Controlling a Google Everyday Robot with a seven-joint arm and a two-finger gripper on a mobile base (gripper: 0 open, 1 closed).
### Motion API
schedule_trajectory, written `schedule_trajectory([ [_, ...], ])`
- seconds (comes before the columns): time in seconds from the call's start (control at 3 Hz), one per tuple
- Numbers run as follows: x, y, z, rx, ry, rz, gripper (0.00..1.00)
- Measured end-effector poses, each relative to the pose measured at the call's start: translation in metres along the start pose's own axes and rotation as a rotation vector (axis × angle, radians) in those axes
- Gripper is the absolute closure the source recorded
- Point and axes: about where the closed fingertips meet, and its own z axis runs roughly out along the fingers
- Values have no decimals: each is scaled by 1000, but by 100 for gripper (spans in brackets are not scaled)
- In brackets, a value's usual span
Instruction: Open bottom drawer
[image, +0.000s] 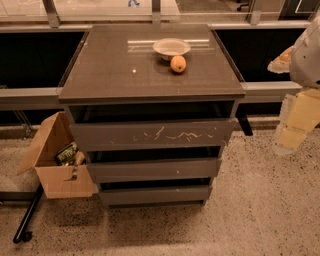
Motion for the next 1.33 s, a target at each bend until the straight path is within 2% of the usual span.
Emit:
schedule_trajectory([
  [0.33, 0, 0, 0, 0, 0, 0, 0],
  [0.67, -2, 5, 24, -18, -4, -39, 0],
  [1.0, -5, 24, 71, -62, -25, -103, 0],
  [1.33, -6, 47, 116, -108, -57, -138, 0],
])
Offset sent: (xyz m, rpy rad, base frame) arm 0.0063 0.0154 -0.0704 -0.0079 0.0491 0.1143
